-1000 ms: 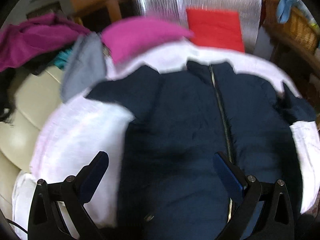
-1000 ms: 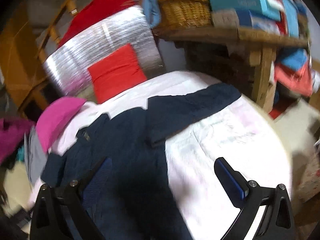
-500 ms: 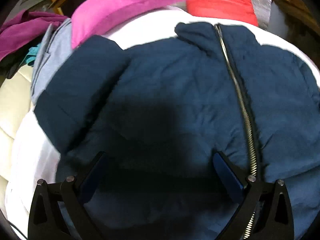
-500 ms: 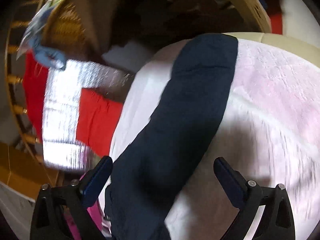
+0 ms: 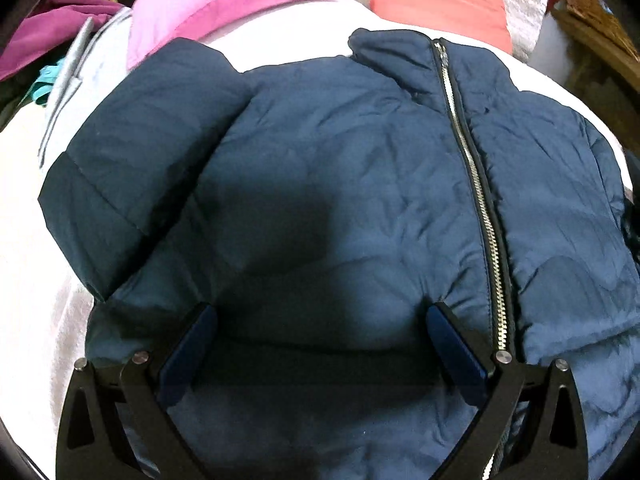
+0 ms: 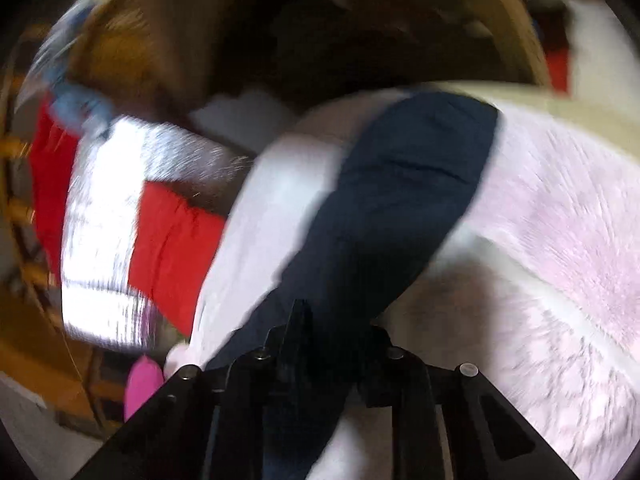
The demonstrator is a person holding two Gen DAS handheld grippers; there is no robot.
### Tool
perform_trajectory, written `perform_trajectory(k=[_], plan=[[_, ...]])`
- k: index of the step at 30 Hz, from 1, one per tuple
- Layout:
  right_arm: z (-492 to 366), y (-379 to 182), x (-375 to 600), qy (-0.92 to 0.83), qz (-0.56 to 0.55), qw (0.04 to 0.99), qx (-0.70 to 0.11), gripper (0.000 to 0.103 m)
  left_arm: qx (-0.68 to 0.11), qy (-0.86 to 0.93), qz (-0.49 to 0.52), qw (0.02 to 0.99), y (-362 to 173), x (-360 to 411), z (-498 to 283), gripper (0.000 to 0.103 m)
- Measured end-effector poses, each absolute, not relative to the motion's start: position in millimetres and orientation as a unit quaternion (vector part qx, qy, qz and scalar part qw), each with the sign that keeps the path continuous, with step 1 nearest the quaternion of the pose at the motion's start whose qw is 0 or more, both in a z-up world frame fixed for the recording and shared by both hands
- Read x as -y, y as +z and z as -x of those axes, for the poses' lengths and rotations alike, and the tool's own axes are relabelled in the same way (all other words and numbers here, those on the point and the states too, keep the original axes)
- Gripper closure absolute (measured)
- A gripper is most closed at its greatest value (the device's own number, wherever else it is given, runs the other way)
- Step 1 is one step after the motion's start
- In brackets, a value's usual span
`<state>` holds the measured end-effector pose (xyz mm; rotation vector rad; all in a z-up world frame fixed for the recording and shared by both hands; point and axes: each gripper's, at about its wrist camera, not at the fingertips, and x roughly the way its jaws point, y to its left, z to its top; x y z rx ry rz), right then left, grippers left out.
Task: Fold large clothes
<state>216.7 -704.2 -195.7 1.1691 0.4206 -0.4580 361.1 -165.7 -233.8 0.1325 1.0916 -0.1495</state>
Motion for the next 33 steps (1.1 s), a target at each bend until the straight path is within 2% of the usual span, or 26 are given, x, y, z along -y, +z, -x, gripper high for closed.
perform_trajectory(k=[2,9,13,18,19,20,22,26,31,33], plan=[[-224,-162,676,-0.195,-0.499,0.825,-0.180,0.081,-0.516,-0.082,-0.049,0.851,-226,163,-362,0.000],[-240,-90,552,-0.072,-0.389,0.904,-0.162,0.081,-0.410,-0.031,-0.025,0.911,-180,136,-354,0.000],[-249,-95,493,-0.010,-0.387,0.903,-0.188,0.081,-0.378,0.000,-0.007,0.926,-168,115,-347,0.000],[-273,-133,437,0.041,-0.402,0.876,-0.264,0.077,-0.369,0.006,-0.016,0.929,-173,118,-342,0.000],[-275,-142,430,0.041,-0.405,0.868,-0.284,0.069,-0.374,-0.001,-0.021,0.927,-175,121,-342,0.000],[-278,-151,429,0.045,-0.416,0.856,-0.303,0.048,-0.377,-0.006,-0.024,0.926,-174,122,-339,0.000],[-272,-161,438,0.049,-0.454,0.831,-0.317,0.030,-0.380,-0.020,-0.026,0.924,-176,126,-339,0.000],[-232,-153,459,0.060,-0.476,0.828,-0.290,0.030,-0.374,-0.043,-0.027,0.926,-174,132,-333,0.000],[-197,-136,513,0.007,-0.517,0.835,-0.186,0.030,-0.369,-0.066,-0.037,0.927,-175,141,-327,0.000],[-196,-145,524,-0.032,-0.539,0.824,-0.173,0.030,-0.361,-0.077,-0.045,0.928,-175,148,-324,0.000]])
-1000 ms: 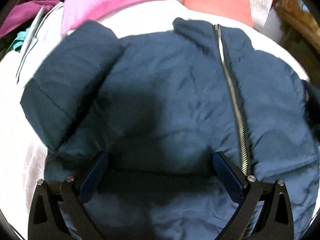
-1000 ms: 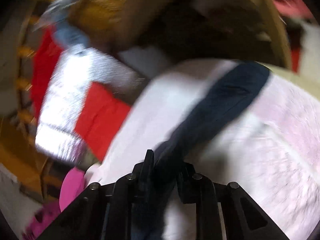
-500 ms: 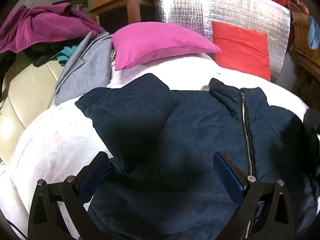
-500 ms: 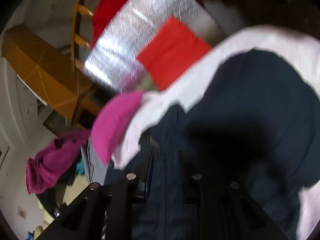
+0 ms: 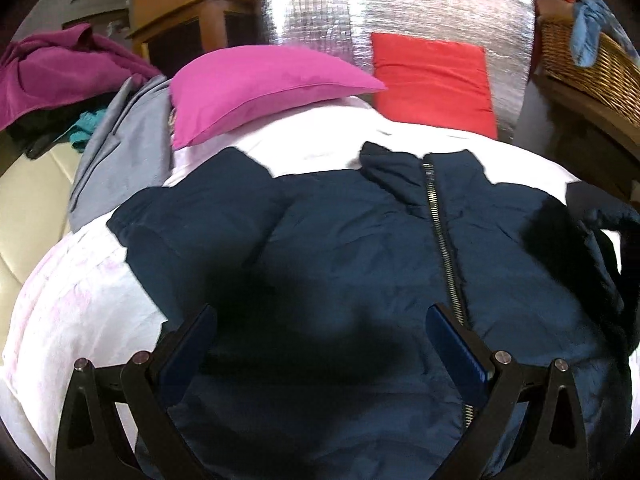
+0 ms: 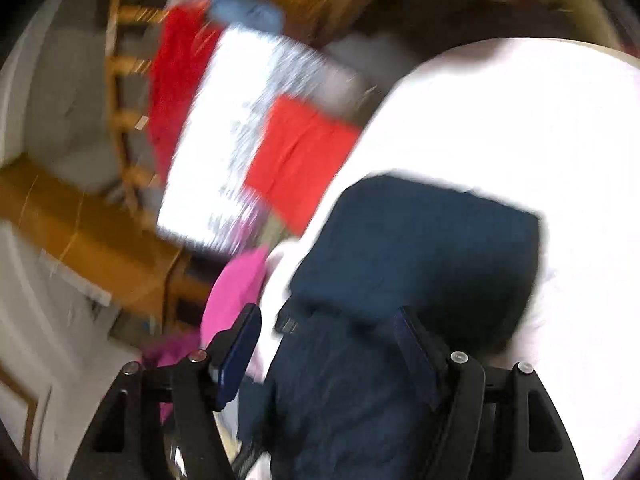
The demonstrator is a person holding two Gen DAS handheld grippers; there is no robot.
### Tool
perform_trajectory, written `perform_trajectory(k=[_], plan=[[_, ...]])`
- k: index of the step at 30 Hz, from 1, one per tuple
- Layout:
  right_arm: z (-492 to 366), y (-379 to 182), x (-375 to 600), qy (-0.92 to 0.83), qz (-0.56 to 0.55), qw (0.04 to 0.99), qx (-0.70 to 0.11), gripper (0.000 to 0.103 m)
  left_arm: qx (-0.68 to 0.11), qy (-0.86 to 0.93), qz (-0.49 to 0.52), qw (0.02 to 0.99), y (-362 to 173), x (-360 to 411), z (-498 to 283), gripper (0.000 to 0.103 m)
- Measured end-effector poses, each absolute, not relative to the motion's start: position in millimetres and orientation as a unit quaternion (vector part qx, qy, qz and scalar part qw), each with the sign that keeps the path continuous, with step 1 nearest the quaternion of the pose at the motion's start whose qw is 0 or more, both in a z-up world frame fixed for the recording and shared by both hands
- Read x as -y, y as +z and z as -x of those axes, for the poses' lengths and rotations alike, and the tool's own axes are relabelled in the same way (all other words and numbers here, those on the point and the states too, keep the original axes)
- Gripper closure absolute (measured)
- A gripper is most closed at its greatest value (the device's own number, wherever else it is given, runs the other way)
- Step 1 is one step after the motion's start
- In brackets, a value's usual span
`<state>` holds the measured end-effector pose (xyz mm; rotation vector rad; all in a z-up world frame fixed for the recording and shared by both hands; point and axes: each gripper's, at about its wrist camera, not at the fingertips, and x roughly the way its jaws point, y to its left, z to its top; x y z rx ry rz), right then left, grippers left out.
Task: Fold large clothes
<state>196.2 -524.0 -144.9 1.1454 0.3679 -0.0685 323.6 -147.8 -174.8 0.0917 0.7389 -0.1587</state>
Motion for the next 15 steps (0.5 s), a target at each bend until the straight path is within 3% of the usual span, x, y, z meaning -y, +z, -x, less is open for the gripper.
perform_trajectory(k=[7,15], plan=[[-202,-172,556,-0.106,-0.619,0.764,-0.144,0.031,-0.338,-0.143,-0.066,0.928,-166,187,-299,0.000],[-149,-192,614,-0.119,-0.690,0.707,-0.103,0.031,-0.374,-0.287,-0.035,0.881,-99,277,-290,0.000]])
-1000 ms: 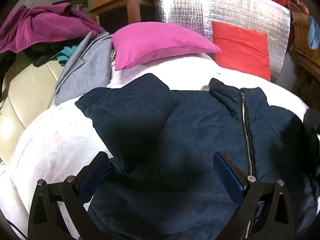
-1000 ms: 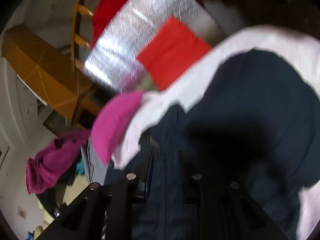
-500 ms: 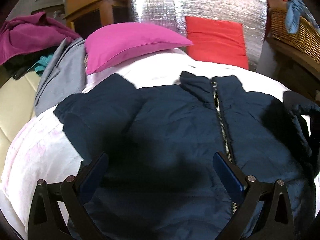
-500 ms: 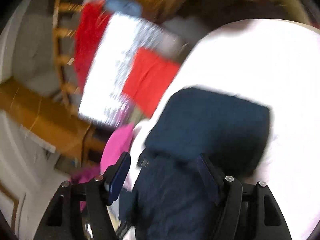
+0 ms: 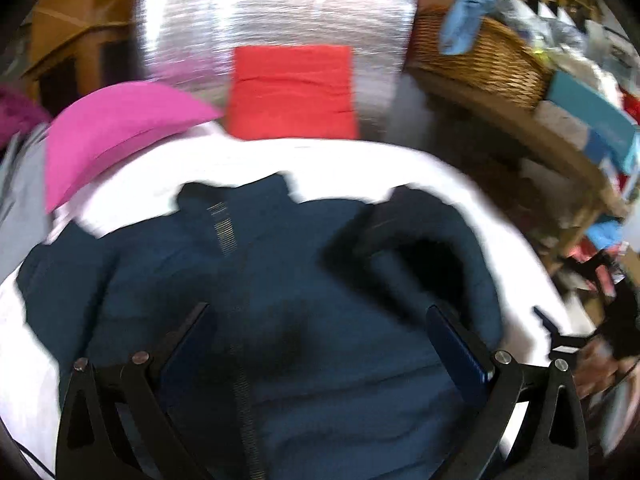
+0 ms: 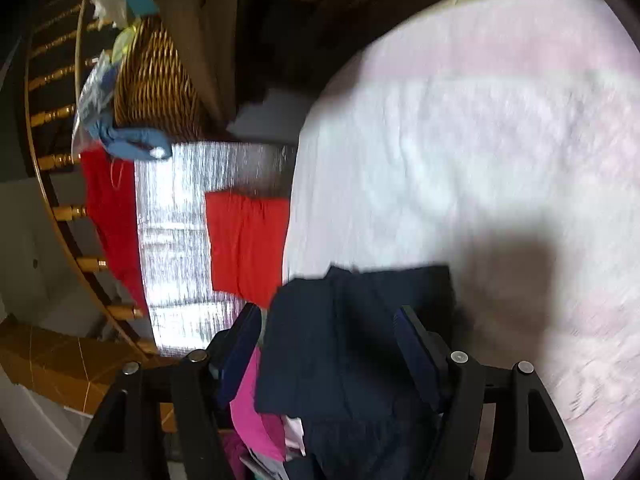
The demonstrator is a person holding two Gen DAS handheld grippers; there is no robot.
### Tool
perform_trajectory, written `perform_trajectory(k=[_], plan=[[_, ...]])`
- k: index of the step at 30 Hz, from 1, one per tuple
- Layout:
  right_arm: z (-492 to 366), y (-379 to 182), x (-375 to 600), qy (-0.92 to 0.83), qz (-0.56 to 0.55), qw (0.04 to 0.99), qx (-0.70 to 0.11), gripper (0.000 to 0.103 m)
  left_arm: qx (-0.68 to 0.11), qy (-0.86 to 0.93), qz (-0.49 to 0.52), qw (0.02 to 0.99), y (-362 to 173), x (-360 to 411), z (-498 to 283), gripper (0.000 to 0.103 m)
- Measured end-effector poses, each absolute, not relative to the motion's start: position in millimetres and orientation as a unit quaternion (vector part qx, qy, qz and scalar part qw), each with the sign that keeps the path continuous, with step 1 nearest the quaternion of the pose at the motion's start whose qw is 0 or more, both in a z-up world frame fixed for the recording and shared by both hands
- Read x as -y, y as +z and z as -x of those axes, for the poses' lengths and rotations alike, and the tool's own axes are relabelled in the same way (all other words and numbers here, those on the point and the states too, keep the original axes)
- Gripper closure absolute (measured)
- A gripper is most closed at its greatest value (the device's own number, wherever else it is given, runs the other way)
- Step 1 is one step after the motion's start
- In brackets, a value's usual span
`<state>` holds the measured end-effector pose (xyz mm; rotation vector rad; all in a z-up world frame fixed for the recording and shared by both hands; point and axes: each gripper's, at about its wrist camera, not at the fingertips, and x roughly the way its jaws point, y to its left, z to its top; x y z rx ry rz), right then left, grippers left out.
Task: Fold large clothes
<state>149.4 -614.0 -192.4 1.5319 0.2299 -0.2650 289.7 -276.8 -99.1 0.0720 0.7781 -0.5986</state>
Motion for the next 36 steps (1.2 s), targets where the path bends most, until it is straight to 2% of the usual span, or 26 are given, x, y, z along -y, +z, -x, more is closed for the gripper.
perform_trajectory(k=[6,11,16,17,19,20,21,24,30,34,35,36], plan=[[-136,-187,628,-0.108,-0.706,0.696,-0.079,0.030,-0.445,-0.352,0.016,0.823,-91,339,-309,0.000],[-126,-183,640,-0.103,-0.718,0.686,-0.057,0.030,-0.504,-0.342,0.058,0.791,-117,375,-324,0.000],[-119,-180,642,-0.083,-0.716,0.691,-0.056,0.030,-0.532,-0.342,0.083,0.770,-135,403,-338,0.001],[-118,-180,643,-0.082,-0.715,0.693,-0.055,0.030,-0.536,-0.343,0.089,0.767,-138,407,-341,0.007],[-118,-177,645,-0.083,-0.711,0.696,-0.055,0.030,-0.554,-0.348,0.107,0.749,-145,414,-345,0.034],[-118,-176,646,-0.084,-0.709,0.698,-0.054,0.030,-0.562,-0.351,0.109,0.741,-149,417,-345,0.062],[-118,-175,647,-0.084,-0.708,0.699,-0.055,0.030,-0.574,-0.352,0.106,0.732,-153,421,-346,0.082],[-121,-175,648,-0.079,-0.704,0.703,-0.062,0.030,-0.570,-0.353,0.116,0.733,-152,416,-347,0.090],[-128,-172,644,-0.080,-0.692,0.713,-0.076,0.031,-0.537,-0.369,0.198,0.732,-123,360,-338,0.092],[-148,-167,631,-0.063,-0.664,0.736,-0.118,0.030,-0.547,-0.362,0.246,0.714,-125,301,-331,0.090],[-152,-166,627,-0.059,-0.657,0.741,-0.129,0.030,-0.547,-0.349,0.255,0.716,-131,279,-330,0.082],[-157,-166,623,-0.053,-0.651,0.745,-0.139,0.031,-0.551,-0.337,0.262,0.718,-138,267,-334,0.066]])
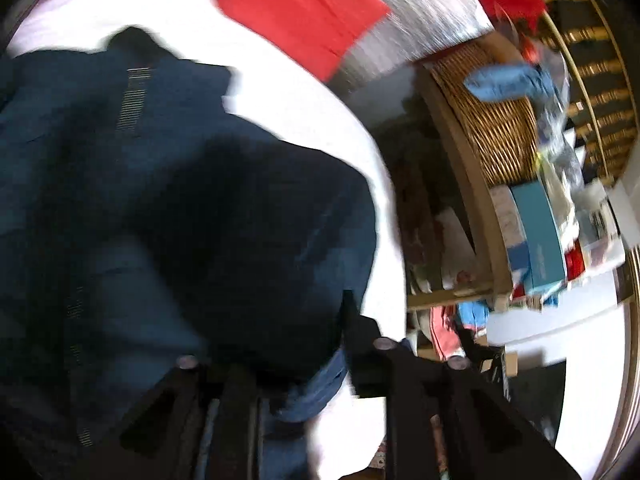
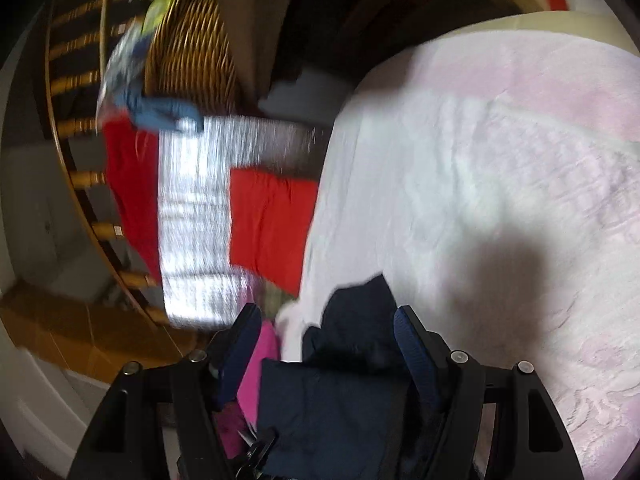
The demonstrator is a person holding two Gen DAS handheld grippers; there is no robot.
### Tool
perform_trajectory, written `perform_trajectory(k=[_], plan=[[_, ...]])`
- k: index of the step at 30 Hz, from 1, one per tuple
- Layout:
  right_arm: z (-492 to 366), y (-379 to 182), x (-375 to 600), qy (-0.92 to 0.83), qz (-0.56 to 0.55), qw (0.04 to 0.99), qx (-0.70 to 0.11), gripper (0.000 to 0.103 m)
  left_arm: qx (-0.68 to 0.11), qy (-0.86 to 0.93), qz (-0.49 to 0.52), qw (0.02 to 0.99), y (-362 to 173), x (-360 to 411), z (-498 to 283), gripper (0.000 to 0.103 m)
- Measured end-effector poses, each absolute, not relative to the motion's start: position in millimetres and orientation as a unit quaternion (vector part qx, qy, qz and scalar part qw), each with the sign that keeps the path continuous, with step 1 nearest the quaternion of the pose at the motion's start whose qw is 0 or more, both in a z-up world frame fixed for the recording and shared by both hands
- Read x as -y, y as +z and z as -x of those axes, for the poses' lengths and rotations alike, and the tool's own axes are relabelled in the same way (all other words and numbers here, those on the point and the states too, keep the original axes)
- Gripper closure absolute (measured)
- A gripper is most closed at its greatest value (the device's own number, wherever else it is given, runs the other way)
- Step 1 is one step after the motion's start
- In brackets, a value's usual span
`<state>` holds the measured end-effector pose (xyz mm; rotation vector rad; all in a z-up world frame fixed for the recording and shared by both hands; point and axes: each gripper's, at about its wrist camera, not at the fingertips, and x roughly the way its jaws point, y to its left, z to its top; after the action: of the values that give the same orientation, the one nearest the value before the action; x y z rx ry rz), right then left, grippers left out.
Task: Fold large clothes
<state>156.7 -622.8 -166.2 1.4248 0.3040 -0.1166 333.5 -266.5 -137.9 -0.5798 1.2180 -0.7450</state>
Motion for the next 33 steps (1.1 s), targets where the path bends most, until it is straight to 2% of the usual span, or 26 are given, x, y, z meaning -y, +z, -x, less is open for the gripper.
perform_trajectory(k=[1,2,3,6,10,14,18,21,26,33], plan=[[-164,-166,617,-0.045,-0.644,0.748,-0.153,0.030,-0.558,-0.317,0.274,0.717,-147,247,-334,0.058],[-169,-167,613,-0.041,-0.638,0.751,-0.163,0.030,-0.564,-0.303,0.286,0.713,-156,231,-334,0.044],[-176,-168,608,-0.037,-0.629,0.756,-0.177,0.031,-0.573,-0.293,0.306,0.702,-167,216,-333,0.041],[-192,-172,597,-0.034,-0.610,0.763,-0.210,0.031,-0.592,-0.275,0.326,0.683,-189,180,-330,0.039],[-213,-180,581,-0.032,-0.585,0.770,-0.252,0.031,-0.579,-0.267,0.333,0.695,-195,143,-317,0.034],[-234,-191,569,-0.042,-0.565,0.772,-0.288,0.031,-0.547,-0.290,0.268,0.738,-173,152,-289,0.033],[-246,-197,564,-0.042,-0.570,0.763,-0.302,0.031,-0.493,-0.314,0.200,0.786,-137,183,-262,0.021],[-247,-192,564,-0.046,-0.561,0.771,-0.299,0.031,-0.453,-0.314,0.114,0.827,-122,203,-243,0.019],[-242,-190,575,-0.055,-0.568,0.768,-0.291,0.031,-0.427,-0.296,-0.026,0.854,-139,246,-227,0.019],[-238,-191,583,-0.056,-0.574,0.763,-0.293,0.031,-0.395,-0.241,-0.140,0.875,-172,273,-215,0.019]])
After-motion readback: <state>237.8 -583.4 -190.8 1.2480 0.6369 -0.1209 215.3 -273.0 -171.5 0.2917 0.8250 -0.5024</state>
